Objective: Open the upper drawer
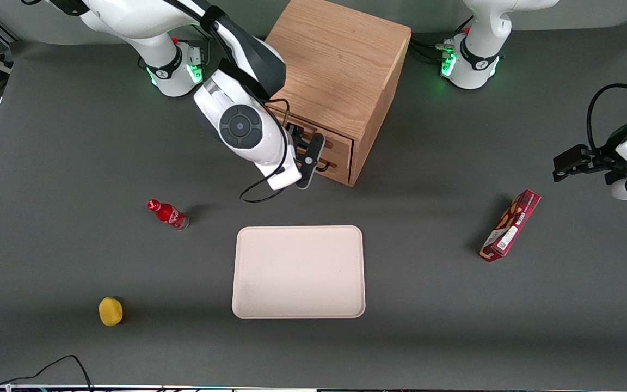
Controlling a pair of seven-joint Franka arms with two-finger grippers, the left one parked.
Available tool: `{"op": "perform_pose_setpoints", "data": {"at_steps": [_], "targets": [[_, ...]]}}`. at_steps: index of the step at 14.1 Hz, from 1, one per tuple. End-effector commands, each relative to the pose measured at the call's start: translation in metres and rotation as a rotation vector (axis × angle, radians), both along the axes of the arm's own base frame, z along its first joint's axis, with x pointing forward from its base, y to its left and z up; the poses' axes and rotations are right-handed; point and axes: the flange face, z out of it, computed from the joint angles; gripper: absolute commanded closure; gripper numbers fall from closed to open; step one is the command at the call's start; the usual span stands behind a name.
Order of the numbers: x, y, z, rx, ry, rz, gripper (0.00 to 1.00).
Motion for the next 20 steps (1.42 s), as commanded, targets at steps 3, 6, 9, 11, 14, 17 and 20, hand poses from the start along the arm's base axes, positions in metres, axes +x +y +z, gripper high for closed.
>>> {"op": "perform_pose_setpoints", "data": {"at_steps": [3,6,9,11,14,17,20], "targets": [[0.015,-0.012,-0.003,0.001,-0.028,0.000,0.00],[0.024,-0.019,-0.003,-0.003,-0.044,-0.010,0.00],[0.031,-0.024,-0.003,-0.009,-0.056,-0.015,0.00],[0.036,-0.025,-0.001,-0.019,-0.078,-0.008,0.00],[0.048,-0.034,0.005,-0.011,-0.090,-0.033,0.00],[0.058,-0.042,0.007,-0.005,-0.094,-0.053,0.00],[0.064,-0.044,0.011,0.003,-0.102,-0.065,0.00]]}}
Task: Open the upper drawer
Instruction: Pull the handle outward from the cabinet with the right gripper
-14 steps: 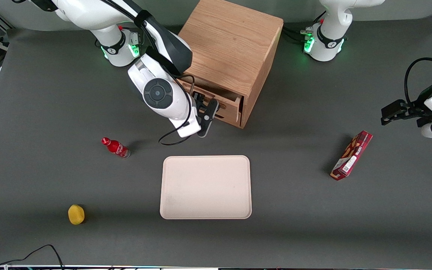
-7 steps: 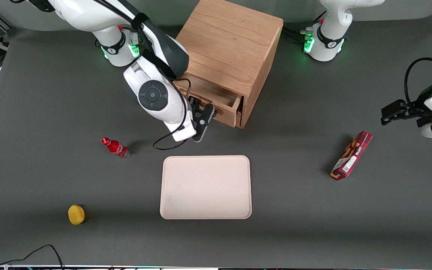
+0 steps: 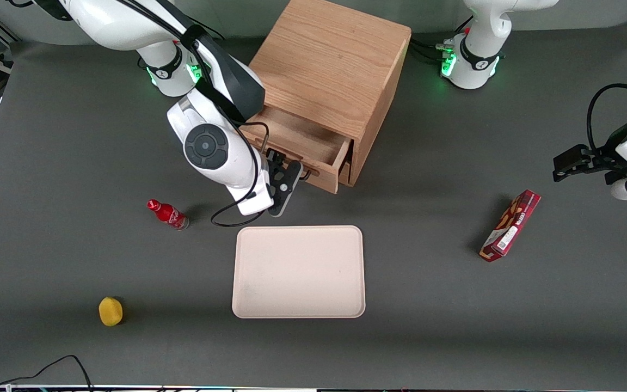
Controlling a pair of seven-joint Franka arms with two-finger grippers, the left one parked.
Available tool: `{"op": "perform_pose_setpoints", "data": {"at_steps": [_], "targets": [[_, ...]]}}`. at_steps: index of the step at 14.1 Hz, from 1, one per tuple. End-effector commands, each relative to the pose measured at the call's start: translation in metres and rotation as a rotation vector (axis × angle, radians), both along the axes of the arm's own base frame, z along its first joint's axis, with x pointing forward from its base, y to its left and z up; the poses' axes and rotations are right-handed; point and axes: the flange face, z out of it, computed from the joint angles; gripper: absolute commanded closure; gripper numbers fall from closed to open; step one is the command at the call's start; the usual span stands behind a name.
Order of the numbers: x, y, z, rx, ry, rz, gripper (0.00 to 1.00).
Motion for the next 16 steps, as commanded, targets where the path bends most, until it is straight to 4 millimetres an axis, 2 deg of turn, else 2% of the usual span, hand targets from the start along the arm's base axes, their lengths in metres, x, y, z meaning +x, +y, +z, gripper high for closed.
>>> {"op": "perform_pose_setpoints", "data": {"at_steps": [1,5,9,16], "targets": [[0.015,-0.002,0.000,0.006,-0.015,-0.005,0.00],[0.028,-0.011,0.000,0.005,-0.027,-0.020,0.00],[0.032,-0.017,-0.003,-0.023,-0.047,-0.008,0.00],[0.042,-0.019,0.000,-0.010,-0.059,-0.013,0.00]]}}
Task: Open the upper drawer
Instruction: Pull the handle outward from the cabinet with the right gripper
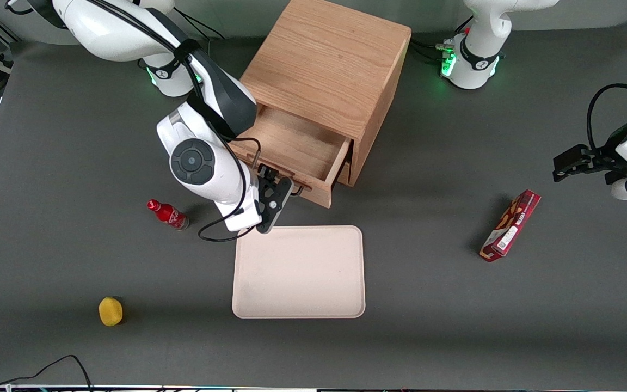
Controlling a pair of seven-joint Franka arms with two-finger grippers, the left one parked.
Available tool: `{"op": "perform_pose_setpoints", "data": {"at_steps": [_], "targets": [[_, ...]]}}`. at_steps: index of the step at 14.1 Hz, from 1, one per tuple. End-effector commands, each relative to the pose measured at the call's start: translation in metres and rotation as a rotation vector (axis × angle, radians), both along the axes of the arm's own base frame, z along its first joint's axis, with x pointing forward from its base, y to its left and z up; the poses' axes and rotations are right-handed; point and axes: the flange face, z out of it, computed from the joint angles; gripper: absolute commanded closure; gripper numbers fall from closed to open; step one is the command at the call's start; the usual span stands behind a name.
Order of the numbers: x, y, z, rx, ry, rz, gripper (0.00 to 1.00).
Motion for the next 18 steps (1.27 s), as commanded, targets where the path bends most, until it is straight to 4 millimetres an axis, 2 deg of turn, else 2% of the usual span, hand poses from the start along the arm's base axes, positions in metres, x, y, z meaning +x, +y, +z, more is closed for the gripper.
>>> {"op": "perform_pose_setpoints", "data": {"at_steps": [1,4,6,10,13,18], "targets": [[0.013,-0.003,0.002,0.006,-0.023,0.023,0.00],[0.020,-0.011,0.008,0.012,-0.036,0.012,0.00],[0.028,-0.024,0.009,0.006,-0.039,-0.013,0.00],[0.034,-0.026,0.013,0.014,-0.056,0.021,0.00],[0.041,-0.039,0.012,0.007,-0.060,0.008,0.00],[0.048,-0.042,0.009,0.010,-0.063,0.010,0.00]]}}
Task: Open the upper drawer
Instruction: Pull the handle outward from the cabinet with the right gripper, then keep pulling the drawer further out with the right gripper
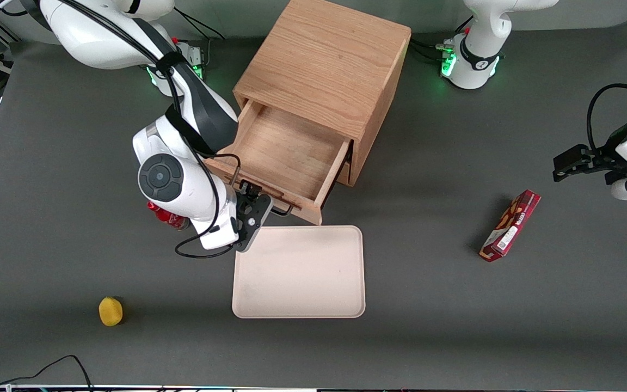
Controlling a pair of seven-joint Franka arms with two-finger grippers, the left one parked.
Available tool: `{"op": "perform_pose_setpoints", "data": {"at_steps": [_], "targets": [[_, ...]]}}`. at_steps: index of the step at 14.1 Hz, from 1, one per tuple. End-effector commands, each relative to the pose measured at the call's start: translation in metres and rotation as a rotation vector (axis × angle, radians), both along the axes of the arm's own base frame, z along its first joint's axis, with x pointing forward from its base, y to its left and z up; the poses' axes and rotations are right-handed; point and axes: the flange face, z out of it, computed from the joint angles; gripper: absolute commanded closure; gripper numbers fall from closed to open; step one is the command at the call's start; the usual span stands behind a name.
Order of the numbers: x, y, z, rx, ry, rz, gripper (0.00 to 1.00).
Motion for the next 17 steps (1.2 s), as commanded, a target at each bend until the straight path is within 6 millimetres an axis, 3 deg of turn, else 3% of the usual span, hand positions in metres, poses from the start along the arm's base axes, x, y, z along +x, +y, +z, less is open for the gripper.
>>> {"op": "perform_pose_setpoints", "data": {"at_steps": [1,13,17], "targets": [[0.015,-0.003,0.002,0.006,-0.022,0.013,0.00],[0.035,-0.002,0.000,0.033,-0.040,-0.039,0.00],[0.045,-0.013,-0.003,0.017,-0.053,-0.058,0.00]]}}
